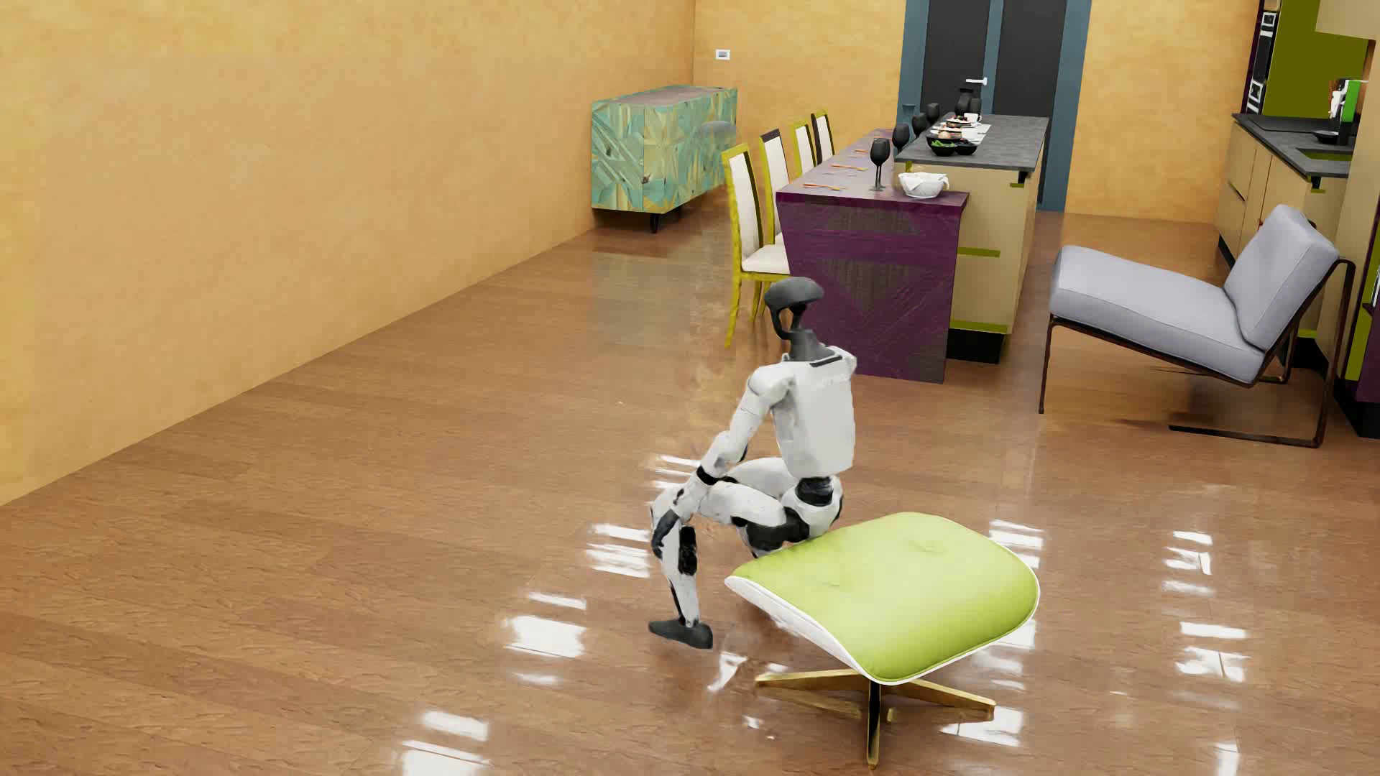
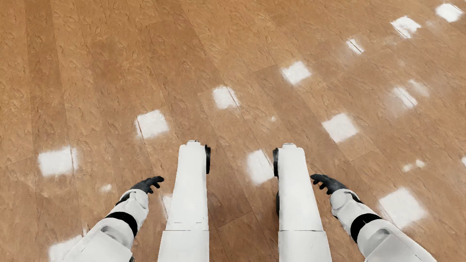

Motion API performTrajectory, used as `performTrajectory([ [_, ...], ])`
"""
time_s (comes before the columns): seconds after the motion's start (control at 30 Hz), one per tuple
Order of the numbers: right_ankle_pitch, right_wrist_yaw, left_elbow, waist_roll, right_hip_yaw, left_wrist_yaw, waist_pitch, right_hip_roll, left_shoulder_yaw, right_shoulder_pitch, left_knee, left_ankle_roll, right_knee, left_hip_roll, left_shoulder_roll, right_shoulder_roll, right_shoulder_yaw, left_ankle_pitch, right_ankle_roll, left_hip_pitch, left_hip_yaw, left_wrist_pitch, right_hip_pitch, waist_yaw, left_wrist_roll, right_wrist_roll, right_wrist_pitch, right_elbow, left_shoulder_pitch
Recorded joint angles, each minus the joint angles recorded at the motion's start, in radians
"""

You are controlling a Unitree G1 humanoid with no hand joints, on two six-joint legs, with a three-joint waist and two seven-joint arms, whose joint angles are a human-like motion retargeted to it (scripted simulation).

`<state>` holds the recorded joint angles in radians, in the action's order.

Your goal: Get up from the dark lime chair

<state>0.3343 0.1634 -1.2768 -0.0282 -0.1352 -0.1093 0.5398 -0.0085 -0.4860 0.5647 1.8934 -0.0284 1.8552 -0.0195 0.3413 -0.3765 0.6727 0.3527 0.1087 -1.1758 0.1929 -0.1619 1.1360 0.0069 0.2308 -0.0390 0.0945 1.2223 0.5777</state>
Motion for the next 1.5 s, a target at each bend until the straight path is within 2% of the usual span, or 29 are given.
performTrajectory([
  [0.37, 0.003, 0.012, 0.004, -0.004, -0.004, -0.019, 0.027, 0.003, -0.005, 0.043, -0.001, -0.002, -0.001, 0.009, 0.001, -0.004, 0.003, 0.001, 0.009, -0.031, 0.003, 0.009, 0.030, -0.002, -0.002, 0.011, -0.002, 0.011, 0.034],
  [0.6, 0.026, 0.029, 0.000, -0.008, -0.017, -0.041, 0.099, -0.005, 0.002, 0.133, 0.000, 0.014, 0.002, 0.013, 0.019, -0.019, 0.000, 0.012, 0.051, -0.130, 0.015, 0.030, 0.128, -0.006, -0.015, 0.001, -0.017, -0.001, 0.120],
  [0.73, 0.090, 0.043, 0.004, -0.014, -0.021, -0.057, 0.119, -0.005, -0.038, 0.176, -0.031, 0.015, -0.029, 0.016, 0.032, -0.029, 0.005, 0.050, 0.066, -0.188, 0.018, 0.044, 0.180, -0.007, -0.029, 0.007, -0.040, -0.013, 0.162],
  [0.83, 0.121, 0.048, 0.010, -0.023, -0.011, -0.073, 0.100, -0.009, -0.095, 0.163, -0.122, 0.018, -0.126, 0.015, 0.046, -0.029, -0.003, 0.059, 0.067, -0.158, 0.011, 0.056, 0.140, -0.010, -0.039, 0.011, -0.049, 0.000, 0.142],
  [0.93, 0.116, 0.057, 0.033, -0.016, 0.014, -0.093, 0.050, -0.010, -0.080, 0.090, -0.281, 0.006, -0.287, 0.008, 0.042, -0.030, -0.020, 0.056, 0.055, -0.030, -0.015, 0.066, 0.017, -0.007, -0.042, 0.009, -0.049, 0.000, 0.062],
  [1.03, 0.093, 0.051, 0.033, -0.015, 0.047, -0.080, -0.023, -0.006, -0.043, 0.000, -0.492, -0.006, -0.504, -0.003, 0.039, -0.035, -0.052, 0.044, 0.039, 0.151, -0.054, 0.062, -0.156, -0.009, -0.015, -0.004, -0.049, -0.003, -0.063],
  [1.13, 0.038, 0.029, 0.027, -0.012, 0.070, -0.041, -0.121, -0.011, -0.008, -0.127, -0.766, -0.016, -0.785, 0.008, 0.038, -0.060, -0.099, 0.040, 0.054, 0.386, -0.090, 0.053, -0.377, -0.009, 0.020, -0.031, -0.043, -0.017, -0.210],
  [1.2, -0.062, 0.014, 0.039, -0.001, 0.085, -0.025, -0.186, -0.017, 0.002, -0.220, -0.966, -0.018, -0.979, 0.025, 0.046, -0.082, -0.123, 0.014, 0.087, 0.559, -0.103, 0.064, -0.530, -0.003, 0.039, -0.056, -0.046, -0.022, -0.312],
  [1.27, -0.161, -0.018, 0.044, 0.006, 0.094, 0.003, -0.242, -0.031, 0.042, -0.292, -1.166, -0.013, -1.083, 0.020, 0.055, -0.101, -0.140, -0.102, 0.125, 0.724, -0.128, 0.069, -0.630, -0.003, 0.042, -0.077, -0.044, -0.022, -0.395],
  [1.33, -0.230, -0.037, 0.031, 0.006, 0.107, -0.007, -0.287, -0.058, 0.095, -0.321, -1.333, 0.009, -1.061, 0.000, 0.063, -0.109, -0.158, -0.145, 0.230, 0.868, -0.171, 0.068, -0.646, -0.019, 0.030, -0.084, -0.039, -0.011, -0.453],
  [1.37, -0.255, -0.035, 0.018, 0.003, 0.118, -0.016, -0.303, -0.070, 0.114, -0.332, -1.402, 0.019, -1.048, -0.012, 0.068, -0.110, -0.170, -0.156, 0.254, 0.936, -0.197, 0.064, -0.647, -0.026, 0.025, -0.084, -0.038, -0.008, -0.475],
  [1.4, -0.261, -0.035, 0.006, -0.002, 0.129, -0.018, -0.314, -0.081, 0.124, -0.338, -1.459, 0.027, -1.072, -0.024, 0.072, -0.111, -0.177, -0.158, 0.254, 1.002, -0.222, 0.061, -0.660, -0.037, 0.022, -0.082, -0.037, -0.006, -0.493],
  [1.5, -0.253, -0.034, -0.035, -0.007, 0.144, -0.003, -0.354, -0.114, 0.149, -0.355, -1.571, 0.046, -1.302, -0.048, 0.079, -0.114, -0.197, -0.145, 0.199, 1.149, -0.272, 0.054, -0.701, -0.045, 0.031, -0.071, -0.033, 0.004, -0.499],
])
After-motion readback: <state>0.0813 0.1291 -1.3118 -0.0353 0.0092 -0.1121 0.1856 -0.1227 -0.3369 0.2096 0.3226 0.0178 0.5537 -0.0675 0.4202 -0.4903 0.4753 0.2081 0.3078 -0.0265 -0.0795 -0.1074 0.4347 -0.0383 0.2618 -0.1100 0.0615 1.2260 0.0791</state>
